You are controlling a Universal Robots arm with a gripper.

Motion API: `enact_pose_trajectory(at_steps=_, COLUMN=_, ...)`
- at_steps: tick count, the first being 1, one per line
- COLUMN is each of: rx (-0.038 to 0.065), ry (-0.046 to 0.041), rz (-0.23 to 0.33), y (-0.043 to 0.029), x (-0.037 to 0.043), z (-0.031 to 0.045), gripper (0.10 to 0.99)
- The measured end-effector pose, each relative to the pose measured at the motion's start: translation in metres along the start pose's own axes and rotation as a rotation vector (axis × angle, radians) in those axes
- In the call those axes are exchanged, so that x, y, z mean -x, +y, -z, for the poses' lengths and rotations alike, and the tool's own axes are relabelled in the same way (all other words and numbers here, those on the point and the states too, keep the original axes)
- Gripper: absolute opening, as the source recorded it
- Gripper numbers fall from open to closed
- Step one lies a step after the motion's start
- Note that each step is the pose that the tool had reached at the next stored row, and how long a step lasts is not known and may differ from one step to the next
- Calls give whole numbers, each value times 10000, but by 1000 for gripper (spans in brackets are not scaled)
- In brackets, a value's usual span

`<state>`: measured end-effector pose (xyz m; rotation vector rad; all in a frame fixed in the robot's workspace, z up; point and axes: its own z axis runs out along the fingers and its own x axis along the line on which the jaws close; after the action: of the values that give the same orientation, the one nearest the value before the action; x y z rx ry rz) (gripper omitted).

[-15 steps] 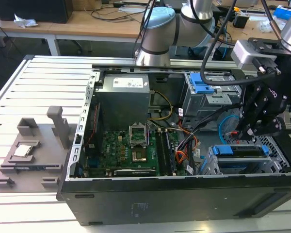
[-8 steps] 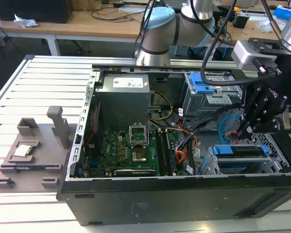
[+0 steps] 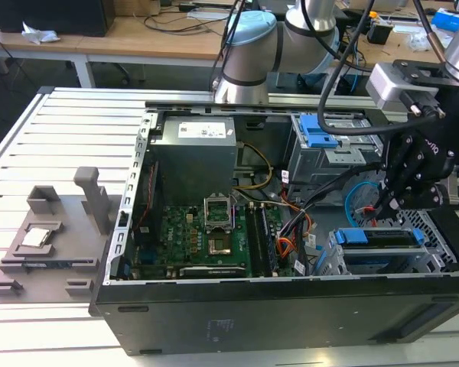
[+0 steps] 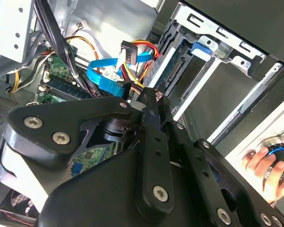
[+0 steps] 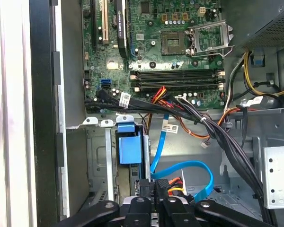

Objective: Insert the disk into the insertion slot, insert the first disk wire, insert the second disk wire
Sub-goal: 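Insert the first disk wire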

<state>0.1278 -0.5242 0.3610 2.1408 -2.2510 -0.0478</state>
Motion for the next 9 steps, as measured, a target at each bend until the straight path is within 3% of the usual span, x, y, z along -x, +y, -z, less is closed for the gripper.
enact_pose_trajectory(at_steps=2, rx=0, ry=1, rz=0, y=-1, x=-19, z=0, gripper=165)
enact_pose_trajectory(at_steps=9, rx=0, ry=-1, rz=0, y=-11, x=-215, z=-1, gripper=165)
